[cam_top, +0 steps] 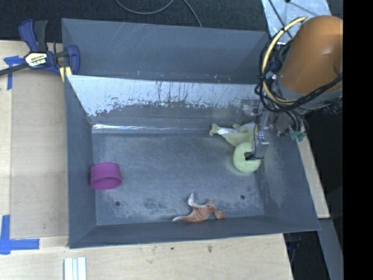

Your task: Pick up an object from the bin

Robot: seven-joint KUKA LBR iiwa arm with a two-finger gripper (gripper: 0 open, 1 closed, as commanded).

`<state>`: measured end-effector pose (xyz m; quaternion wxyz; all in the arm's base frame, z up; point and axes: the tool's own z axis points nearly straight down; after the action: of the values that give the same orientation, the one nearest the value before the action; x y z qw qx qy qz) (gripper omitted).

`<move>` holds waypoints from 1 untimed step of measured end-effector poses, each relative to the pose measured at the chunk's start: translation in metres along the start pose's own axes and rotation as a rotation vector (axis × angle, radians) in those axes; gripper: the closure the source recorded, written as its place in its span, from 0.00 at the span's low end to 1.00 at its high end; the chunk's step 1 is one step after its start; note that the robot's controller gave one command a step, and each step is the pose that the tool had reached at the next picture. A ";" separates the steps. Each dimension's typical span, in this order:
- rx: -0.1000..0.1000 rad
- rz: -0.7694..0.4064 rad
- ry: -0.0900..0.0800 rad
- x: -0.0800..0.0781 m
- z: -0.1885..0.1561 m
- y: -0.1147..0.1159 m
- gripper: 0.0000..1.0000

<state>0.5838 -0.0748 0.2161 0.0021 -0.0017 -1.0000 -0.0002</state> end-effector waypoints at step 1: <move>0.001 -0.002 -0.008 -0.001 -0.005 0.000 0.00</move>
Offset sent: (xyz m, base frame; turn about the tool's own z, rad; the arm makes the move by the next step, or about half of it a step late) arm -0.0014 -0.0663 -0.0601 0.0448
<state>0.5850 -0.0745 0.2212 -0.0021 -0.0006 -1.0000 0.0003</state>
